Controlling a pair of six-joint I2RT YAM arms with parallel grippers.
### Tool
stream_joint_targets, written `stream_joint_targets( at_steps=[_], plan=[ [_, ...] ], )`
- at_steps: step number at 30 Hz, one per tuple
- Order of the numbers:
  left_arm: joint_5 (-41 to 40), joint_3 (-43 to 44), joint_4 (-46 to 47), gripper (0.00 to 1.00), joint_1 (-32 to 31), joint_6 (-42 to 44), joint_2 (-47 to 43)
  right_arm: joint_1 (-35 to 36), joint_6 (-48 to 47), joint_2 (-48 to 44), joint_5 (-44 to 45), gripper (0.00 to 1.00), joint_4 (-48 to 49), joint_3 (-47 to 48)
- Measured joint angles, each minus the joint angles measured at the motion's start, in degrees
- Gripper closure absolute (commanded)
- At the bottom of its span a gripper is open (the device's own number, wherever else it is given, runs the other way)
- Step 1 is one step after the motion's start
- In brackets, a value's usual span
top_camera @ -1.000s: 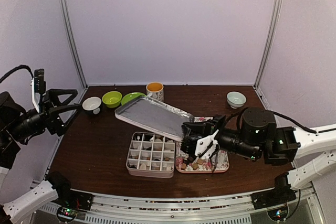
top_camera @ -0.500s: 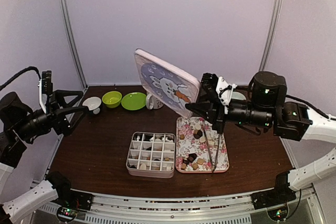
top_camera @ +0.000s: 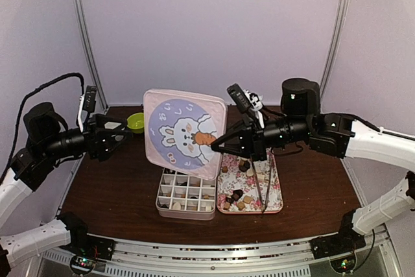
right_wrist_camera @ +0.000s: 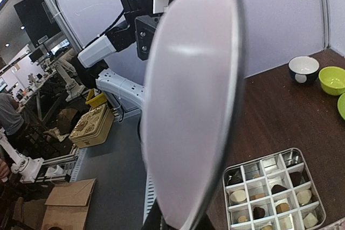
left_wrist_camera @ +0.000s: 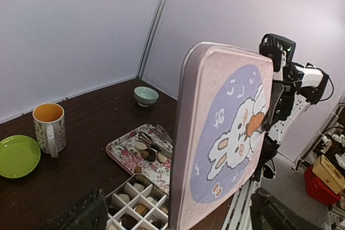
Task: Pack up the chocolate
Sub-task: Pass from the right arm to the left
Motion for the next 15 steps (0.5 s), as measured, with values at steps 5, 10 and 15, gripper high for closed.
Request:
stream_joint_targets(
  at_steps=[5,10,15],
  plan=[
    [1.57,0.02,0.33,0.2,0.0,-0.96,2.47,-1.66,6.67,4.9,-5.86,1.0,3.56,-0.11],
    [4.28,-0.55,1.7,0.33,0.0,-3.37,3.8,-2.05,10.49,5.49,-8.2,1.0,7.96,-0.39],
    [5.42,-1.09,2.19,0.42,0.0,-4.74,4.79,-2.29,13.11,6.34,-10.1,1.0,12.02,-0.37]
  ],
)
